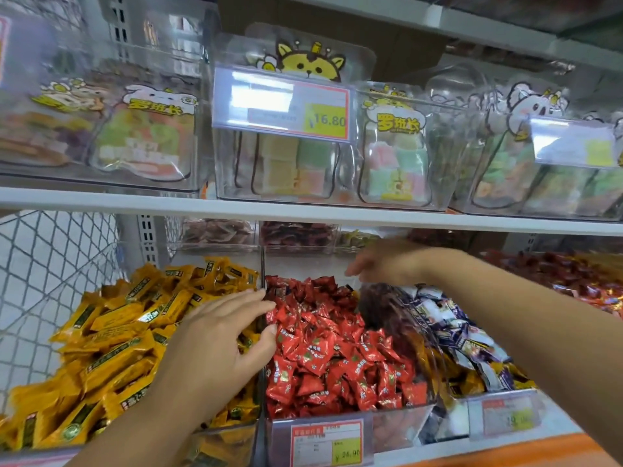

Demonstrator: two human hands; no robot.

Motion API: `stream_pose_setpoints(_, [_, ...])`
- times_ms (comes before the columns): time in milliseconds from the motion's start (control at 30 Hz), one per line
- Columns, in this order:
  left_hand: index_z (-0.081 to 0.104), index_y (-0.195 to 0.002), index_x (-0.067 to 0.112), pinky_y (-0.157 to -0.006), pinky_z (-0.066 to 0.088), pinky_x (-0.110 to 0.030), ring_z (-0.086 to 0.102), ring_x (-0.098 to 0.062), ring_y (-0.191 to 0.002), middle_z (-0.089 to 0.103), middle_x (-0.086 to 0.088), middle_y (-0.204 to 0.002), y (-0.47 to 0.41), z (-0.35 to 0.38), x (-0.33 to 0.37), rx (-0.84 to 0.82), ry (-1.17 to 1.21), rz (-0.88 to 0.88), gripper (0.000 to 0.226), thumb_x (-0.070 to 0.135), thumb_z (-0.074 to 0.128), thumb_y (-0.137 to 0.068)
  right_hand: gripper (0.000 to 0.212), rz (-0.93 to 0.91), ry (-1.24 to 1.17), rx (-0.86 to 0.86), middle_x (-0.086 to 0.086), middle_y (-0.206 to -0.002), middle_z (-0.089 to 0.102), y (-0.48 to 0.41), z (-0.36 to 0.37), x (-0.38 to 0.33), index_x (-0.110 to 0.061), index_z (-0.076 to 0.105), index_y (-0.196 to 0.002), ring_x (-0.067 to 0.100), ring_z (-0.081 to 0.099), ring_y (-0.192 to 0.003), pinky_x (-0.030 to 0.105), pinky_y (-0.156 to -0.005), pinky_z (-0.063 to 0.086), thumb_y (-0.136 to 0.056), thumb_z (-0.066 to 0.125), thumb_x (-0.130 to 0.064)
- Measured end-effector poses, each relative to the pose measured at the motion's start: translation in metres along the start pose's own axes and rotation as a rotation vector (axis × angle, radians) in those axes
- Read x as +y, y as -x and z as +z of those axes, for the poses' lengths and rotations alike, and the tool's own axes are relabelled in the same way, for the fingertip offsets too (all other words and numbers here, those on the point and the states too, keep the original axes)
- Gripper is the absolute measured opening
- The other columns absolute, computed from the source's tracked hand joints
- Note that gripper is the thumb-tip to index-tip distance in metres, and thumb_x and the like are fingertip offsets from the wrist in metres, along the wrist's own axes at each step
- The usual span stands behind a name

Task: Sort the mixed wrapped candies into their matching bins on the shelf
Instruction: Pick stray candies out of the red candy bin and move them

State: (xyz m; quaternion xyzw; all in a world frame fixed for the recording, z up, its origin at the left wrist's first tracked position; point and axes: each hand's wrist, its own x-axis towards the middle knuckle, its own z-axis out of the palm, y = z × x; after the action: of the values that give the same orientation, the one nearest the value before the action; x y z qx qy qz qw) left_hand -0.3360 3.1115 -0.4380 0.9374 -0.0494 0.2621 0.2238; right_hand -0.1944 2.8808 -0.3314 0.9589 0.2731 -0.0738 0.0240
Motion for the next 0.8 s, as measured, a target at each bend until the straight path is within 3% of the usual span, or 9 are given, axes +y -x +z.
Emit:
stream_pose_setpoints(133, [0.047,-0.129,0.053,-0.107,0.006,-0.015,0.011,0.022,-0.125,0.023,0.043,-0.133,-0.001,0.001,-0.006,-0.028,0.007,0.001,0.070,0.073,0.011,-0.073,0.055,0.018,0.252,-0.118,0.004,-0.143,0.048,-0.064,0.031,0.002,-0.025,0.052,-0.136,0.023,0.049,-0.126,0.031,-0.102,0.043,-0.087,0.057,-0.001])
stream_pose_setpoints(300, [0.045,-0.126,0.058,-0.108,0.007,-0.021,0.013,0.019,-0.129,0.023,0.043,-0.135,-0.005,0.005,-0.009,-0.033,-0.009,0.024,0.064,0.073,0.011,-0.074,0.085,0.056,0.530,-0.188,0.011,-0.140,0.035,-0.095,0.050,0.012,-0.055,0.032,-0.139,0.037,0.035,-0.129,0.043,-0.098,0.042,-0.073,0.078,-0.028])
stream_pose_setpoints(433, [0.064,-0.115,0.045,-0.100,0.030,-0.031,0.042,0.006,-0.121,0.055,0.027,-0.129,-0.004,0.008,-0.014,-0.022,0.003,0.047,0.044,0.060,0.037,-0.084,0.068,-0.017,0.610,-0.198,0.007,-0.123,0.047,-0.100,0.047,0.010,-0.049,0.041,-0.136,0.032,0.047,-0.116,0.039,-0.091,0.044,-0.077,0.073,-0.039])
stream_pose_setpoints(533, [0.065,-0.114,0.044,-0.100,0.031,-0.032,0.041,0.007,-0.120,0.056,0.027,-0.127,-0.004,0.009,-0.014,0.011,0.015,0.062,0.044,0.059,0.037,-0.084,0.055,-0.055,0.654,-0.226,0.004,-0.116,0.057,-0.102,0.048,0.007,-0.039,0.051,-0.131,0.028,0.056,-0.109,0.036,-0.091,0.047,-0.079,0.070,-0.035])
stream_pose_setpoints(667, [0.068,-0.110,0.042,-0.096,0.035,-0.030,0.041,0.010,-0.113,0.061,0.024,-0.122,-0.003,0.009,-0.012,0.038,-0.010,0.095,0.040,0.056,0.040,-0.084,0.057,-0.011,0.681,-0.276,0.005,-0.130,0.053,-0.104,0.065,0.003,-0.032,0.037,-0.143,0.027,0.052,-0.118,0.033,-0.082,0.038,-0.091,0.059,-0.022])
stream_pose_setpoints(800, [0.068,-0.110,0.042,-0.098,0.034,-0.030,0.038,0.012,-0.114,0.061,0.025,-0.123,-0.002,0.009,-0.011,0.058,0.005,0.089,0.041,0.057,0.040,-0.083,0.053,-0.041,0.587,-0.290,0.005,-0.135,0.053,-0.105,0.073,0.003,-0.029,0.040,-0.143,0.028,0.051,-0.120,0.036,-0.095,0.044,-0.093,0.053,-0.015])
